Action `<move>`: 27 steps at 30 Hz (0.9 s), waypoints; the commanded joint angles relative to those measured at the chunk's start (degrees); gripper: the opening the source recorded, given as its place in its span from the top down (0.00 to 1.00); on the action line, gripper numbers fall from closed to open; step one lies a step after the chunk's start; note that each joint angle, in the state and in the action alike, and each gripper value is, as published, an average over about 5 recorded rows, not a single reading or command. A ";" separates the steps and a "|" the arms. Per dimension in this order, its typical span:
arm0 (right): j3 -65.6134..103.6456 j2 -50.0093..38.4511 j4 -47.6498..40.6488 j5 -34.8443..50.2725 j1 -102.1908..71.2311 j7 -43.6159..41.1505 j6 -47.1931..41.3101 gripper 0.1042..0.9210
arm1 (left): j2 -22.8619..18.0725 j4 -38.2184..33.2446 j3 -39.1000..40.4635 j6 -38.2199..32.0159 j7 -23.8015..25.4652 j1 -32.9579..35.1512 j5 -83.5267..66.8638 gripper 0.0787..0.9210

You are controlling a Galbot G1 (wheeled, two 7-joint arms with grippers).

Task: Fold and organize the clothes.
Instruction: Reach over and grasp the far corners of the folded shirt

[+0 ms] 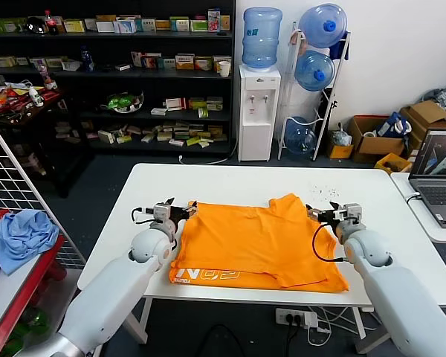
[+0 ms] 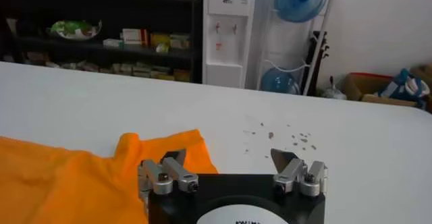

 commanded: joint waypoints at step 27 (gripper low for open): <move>-2.95 10.43 -17.31 -7.66 8.62 -4.18 5.68 0.82 | -5.77 12.95 2.48 -3.70 3.12 -4.55 2.65 0.58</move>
